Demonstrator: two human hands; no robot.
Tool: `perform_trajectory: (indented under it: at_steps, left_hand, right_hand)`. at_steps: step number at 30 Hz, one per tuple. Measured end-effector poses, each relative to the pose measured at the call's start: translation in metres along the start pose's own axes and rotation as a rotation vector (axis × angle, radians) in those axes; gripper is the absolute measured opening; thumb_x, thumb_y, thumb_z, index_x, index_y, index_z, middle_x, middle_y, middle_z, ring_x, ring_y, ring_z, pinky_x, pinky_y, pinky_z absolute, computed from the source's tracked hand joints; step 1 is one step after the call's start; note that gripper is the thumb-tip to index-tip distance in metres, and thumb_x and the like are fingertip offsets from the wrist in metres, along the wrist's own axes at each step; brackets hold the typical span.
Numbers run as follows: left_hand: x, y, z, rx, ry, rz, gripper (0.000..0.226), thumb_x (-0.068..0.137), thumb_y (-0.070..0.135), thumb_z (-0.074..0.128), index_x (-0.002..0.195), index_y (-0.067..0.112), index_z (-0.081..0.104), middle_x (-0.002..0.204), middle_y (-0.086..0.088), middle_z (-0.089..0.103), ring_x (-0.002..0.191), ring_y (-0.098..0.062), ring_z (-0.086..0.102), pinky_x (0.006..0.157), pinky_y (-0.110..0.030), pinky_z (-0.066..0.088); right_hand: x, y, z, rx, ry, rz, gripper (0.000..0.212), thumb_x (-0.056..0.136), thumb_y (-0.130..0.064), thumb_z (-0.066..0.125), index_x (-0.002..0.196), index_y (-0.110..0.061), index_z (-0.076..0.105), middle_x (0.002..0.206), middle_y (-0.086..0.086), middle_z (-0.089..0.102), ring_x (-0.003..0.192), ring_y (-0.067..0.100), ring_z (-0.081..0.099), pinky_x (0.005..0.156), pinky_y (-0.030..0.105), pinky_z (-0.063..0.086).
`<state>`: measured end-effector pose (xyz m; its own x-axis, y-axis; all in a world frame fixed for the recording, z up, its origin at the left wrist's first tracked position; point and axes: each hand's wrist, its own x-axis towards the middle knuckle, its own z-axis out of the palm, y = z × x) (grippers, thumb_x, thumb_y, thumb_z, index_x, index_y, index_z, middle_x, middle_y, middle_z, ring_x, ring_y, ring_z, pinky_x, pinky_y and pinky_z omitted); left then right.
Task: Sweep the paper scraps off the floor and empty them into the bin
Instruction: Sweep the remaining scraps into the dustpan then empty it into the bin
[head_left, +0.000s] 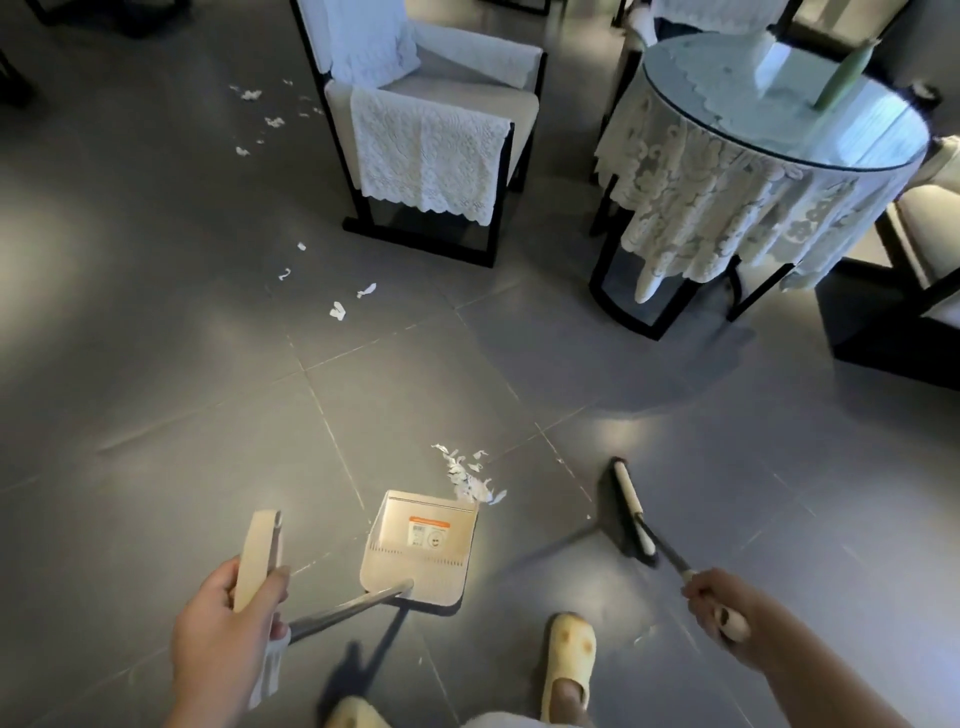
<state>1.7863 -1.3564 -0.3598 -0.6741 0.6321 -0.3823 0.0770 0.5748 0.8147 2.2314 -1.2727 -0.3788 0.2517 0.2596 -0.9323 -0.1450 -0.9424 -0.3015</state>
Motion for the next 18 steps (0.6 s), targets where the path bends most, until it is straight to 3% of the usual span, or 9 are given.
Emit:
perform_trajectory:
  at_steps: [5,7,10,14,16,18]
  left_hand:
    - [0.029,-0.016,-0.059,0.022,-0.090,0.064,0.009,0.088,0.004,0.067,0.087,0.012,0.067,0.061,-0.008,0.063,0.047,-0.023,0.050,0.050,-0.027,0.048]
    - [0.036,-0.022,-0.072,0.028,-0.109,0.072,0.011,0.087,0.003,0.068,0.089,0.014,0.067,0.057,-0.007,0.060,0.044,-0.020,0.047,0.055,-0.028,0.048]
    - [0.049,-0.027,-0.087,0.007,-0.094,0.071,0.016,0.087,0.004,0.069,0.098,0.015,0.068,0.066,-0.014,0.064,0.049,-0.026,0.050,0.060,-0.036,0.049]
    - [0.058,-0.036,-0.104,-0.026,-0.059,0.051,0.018,0.085,0.002,0.070,0.099,0.014,0.069,0.060,-0.007,0.061,0.048,-0.024,0.048,0.043,-0.020,0.043]
    - [0.063,-0.037,-0.111,-0.026,-0.043,0.039,0.017,0.085,0.003,0.071,0.095,0.017,0.069,0.051,0.000,0.059,0.048,-0.024,0.049,0.043,-0.020,0.042]
    - [0.073,-0.035,-0.117,-0.015,-0.011,0.048,0.016,0.085,0.005,0.071,0.095,0.016,0.069,0.051,0.000,0.061,0.049,-0.025,0.053,0.047,-0.023,0.043]
  right_hand:
    - [-0.016,0.058,0.096,0.074,-0.108,0.086,0.024,0.093,0.002,0.041,0.072,-0.008,0.040,0.031,0.004,0.035,0.017,0.010,0.031,0.024,0.010,0.028]
    - [-0.030,0.068,0.126,0.092,-0.129,0.081,0.024,0.094,0.001,0.042,0.072,-0.009,0.040,0.031,0.004,0.036,0.018,0.009,0.031,0.024,0.010,0.028]
    - [-0.046,0.066,0.149,0.056,-0.128,0.049,0.026,0.093,0.002,0.044,0.068,-0.007,0.041,0.034,0.005,0.037,0.018,0.009,0.031,0.025,0.009,0.026]
    - [-0.057,0.067,0.163,-0.110,-0.122,0.006,0.013,0.090,0.008,0.042,0.080,0.001,0.044,0.041,0.009,0.036,0.018,0.013,0.029,0.025,0.010,0.025]
    - [-0.059,0.070,0.175,-0.136,-0.128,0.015,0.011,0.089,0.010,0.042,0.087,0.000,0.047,0.043,0.009,0.037,0.018,0.013,0.030,0.025,0.011,0.026]
    - [-0.062,0.073,0.197,-0.126,-0.127,0.019,0.014,0.089,0.010,0.042,0.081,-0.001,0.045,0.041,0.009,0.038,0.017,0.013,0.029,0.025,0.010,0.026]
